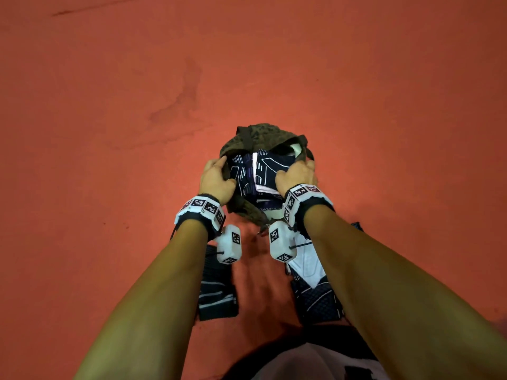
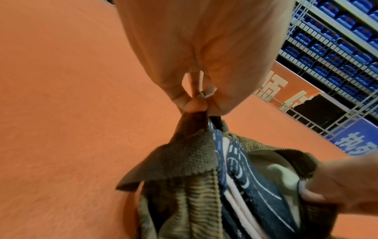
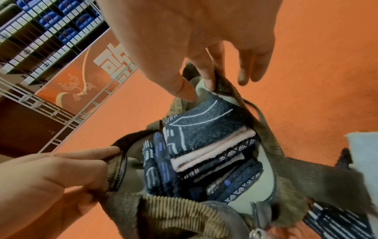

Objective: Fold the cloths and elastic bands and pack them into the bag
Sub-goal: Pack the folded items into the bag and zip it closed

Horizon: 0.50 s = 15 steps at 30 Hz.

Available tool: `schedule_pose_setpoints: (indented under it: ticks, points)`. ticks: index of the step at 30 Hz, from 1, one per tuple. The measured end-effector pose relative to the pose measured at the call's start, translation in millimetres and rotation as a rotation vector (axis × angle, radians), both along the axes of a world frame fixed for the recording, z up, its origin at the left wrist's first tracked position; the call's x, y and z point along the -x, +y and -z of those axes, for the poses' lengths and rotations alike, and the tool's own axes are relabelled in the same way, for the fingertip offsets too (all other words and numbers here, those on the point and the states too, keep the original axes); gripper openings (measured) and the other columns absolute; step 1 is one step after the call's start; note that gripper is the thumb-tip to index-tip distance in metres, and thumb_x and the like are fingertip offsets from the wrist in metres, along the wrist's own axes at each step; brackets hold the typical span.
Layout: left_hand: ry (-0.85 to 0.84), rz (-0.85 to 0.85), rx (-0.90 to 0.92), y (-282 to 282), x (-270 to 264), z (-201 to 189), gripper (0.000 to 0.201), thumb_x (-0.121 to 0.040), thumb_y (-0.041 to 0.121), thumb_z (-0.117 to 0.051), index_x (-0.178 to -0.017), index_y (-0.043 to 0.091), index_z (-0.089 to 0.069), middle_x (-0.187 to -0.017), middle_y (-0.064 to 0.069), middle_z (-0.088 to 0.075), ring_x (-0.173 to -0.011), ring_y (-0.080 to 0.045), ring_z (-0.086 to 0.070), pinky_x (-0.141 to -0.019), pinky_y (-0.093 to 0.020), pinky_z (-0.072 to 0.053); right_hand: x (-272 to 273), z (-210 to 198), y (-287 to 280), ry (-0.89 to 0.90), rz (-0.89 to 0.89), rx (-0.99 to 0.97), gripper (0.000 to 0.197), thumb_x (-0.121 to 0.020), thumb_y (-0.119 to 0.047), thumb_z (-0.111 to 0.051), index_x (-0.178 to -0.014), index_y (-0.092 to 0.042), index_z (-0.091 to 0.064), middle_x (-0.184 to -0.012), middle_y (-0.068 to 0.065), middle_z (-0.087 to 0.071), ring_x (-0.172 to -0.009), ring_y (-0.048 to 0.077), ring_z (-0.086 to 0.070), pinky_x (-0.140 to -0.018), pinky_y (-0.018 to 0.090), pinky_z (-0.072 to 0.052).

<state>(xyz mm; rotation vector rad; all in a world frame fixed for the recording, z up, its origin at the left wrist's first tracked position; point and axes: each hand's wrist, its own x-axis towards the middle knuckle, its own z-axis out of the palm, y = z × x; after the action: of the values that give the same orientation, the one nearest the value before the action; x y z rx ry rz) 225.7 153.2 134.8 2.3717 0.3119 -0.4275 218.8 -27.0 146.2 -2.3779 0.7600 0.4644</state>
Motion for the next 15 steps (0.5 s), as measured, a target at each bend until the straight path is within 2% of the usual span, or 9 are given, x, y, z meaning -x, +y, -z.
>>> schedule_pose_setpoints:
  ticks: [3,8,11,15]
  points:
    - [-0.053,0.004,0.01,-7,1,-14,0.067,-0.083,0.002,-0.059,-0.148,0.01,-0.043,-0.143,-0.007,-0.044,-0.128,-0.024,-0.048,-0.109,-0.024,-0.034,-3,-20,-3,-0.094,-0.007,0.019,0.041,-0.088,-0.021,-0.054,-0.121,0.003,-0.053,-0.136,0.014,-0.042,-0.106,0.038,-0.056,-0.092,0.042,-0.047]
    - [-0.14,-0.017,0.056,-16,1,-38,0.065,-0.083,0.002,-0.06,-0.147,0.009,-0.045,-0.141,-0.006,-0.046,-0.127,-0.023,-0.048,-0.107,-0.023,-0.034,-15,-52,-7,-0.152,0.028,-0.003,0.04,-0.087,-0.021,-0.053,-0.121,0.0,-0.054,-0.141,0.011,-0.039,-0.118,0.041,-0.046,-0.095,0.044,-0.041]
    - [-0.179,-0.02,0.067,-16,2,-53,0.064,-0.084,0.003,-0.061,-0.146,0.009,-0.046,-0.138,-0.006,-0.047,-0.125,-0.023,-0.05,-0.108,-0.025,-0.036,-9,-61,-6,-0.182,0.019,0.014,0.039,-0.087,-0.02,-0.052,-0.121,-0.001,-0.055,-0.139,0.011,-0.04,-0.117,0.04,-0.046,-0.093,0.042,-0.04]
    - [-0.219,-0.039,0.095,-11,10,-67,0.065,-0.08,0.001,-0.061,-0.144,0.008,-0.048,-0.138,-0.006,-0.048,-0.125,-0.023,-0.051,-0.111,-0.031,-0.037,-1,-73,-1,-0.225,0.025,0.021,0.043,-0.087,-0.018,-0.05,-0.126,0.001,-0.051,-0.141,0.011,-0.039,-0.119,0.04,-0.044,-0.094,0.045,-0.044]
